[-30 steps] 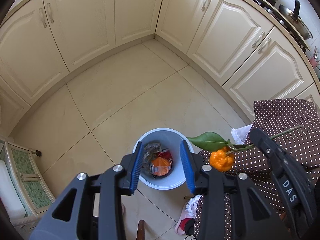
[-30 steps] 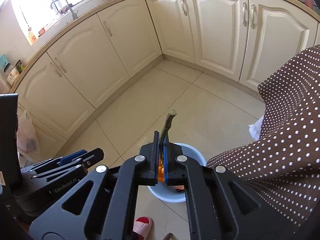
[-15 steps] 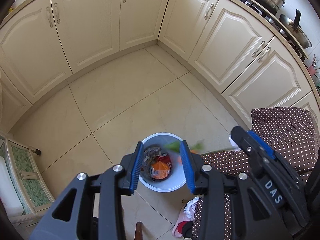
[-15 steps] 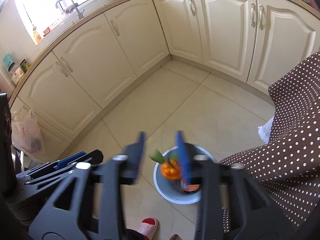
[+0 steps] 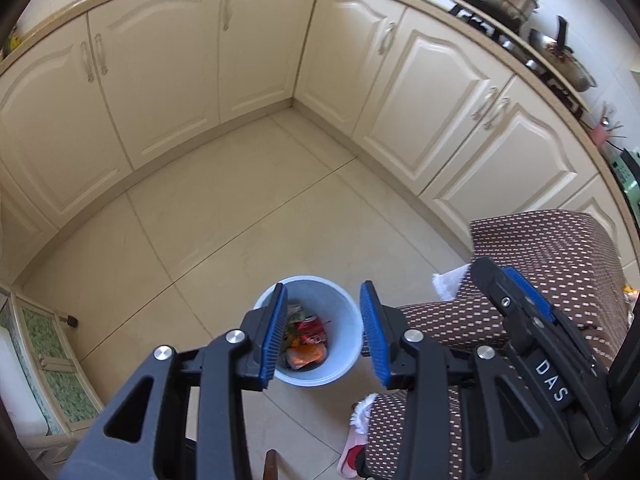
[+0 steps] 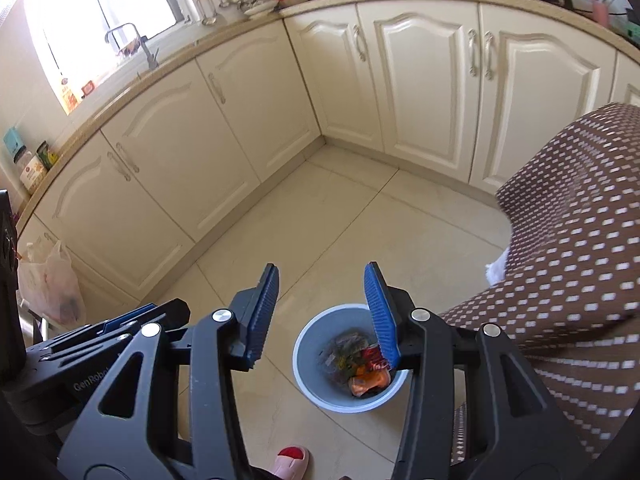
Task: Collect trash
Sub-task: 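Move both open tools back over the table toward the remaining wrappers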
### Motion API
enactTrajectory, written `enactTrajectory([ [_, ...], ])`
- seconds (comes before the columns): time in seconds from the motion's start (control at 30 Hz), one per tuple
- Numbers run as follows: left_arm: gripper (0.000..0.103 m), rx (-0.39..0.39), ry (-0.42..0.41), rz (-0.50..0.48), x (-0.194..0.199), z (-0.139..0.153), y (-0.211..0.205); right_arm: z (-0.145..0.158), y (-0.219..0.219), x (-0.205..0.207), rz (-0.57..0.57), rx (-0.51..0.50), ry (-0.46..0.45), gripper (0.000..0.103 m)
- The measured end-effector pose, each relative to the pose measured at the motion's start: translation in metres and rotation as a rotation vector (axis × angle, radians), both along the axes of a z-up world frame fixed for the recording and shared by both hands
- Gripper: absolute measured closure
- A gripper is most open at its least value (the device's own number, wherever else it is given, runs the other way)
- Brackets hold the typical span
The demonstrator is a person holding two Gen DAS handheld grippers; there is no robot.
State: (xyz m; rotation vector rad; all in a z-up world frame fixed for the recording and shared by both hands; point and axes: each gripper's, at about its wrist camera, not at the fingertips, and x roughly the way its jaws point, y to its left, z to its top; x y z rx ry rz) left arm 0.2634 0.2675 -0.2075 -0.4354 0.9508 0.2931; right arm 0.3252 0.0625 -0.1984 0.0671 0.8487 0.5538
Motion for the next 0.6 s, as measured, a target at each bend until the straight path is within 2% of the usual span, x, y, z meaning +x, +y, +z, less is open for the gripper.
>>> enactTrajectory([
  [0.13, 0.066, 0.017, -0.051, -0.051, 0.003, 0.025, -0.034, 0.027, -0.035, -0.007, -0.049, 0.022, -0.06, 0.058],
  [0.3, 0.064, 0.045, -0.127, -0.156, 0.014, 0.061, -0.095, 0.068, -0.105, -0.016, -0.159, 0.05, -0.151, 0.058],
  [0.5, 0.061, 0.068, -0.199, -0.341, 0.034, 0.102, -0.204, 0.107, -0.22, -0.027, -0.34, 0.077, -0.233, 0.058],
  [0.6, 0.061, 0.066, -0.239, -0.456, 0.046, 0.126, -0.272, 0.123, -0.278, -0.032, -0.435, 0.084, -0.255, 0.058],
])
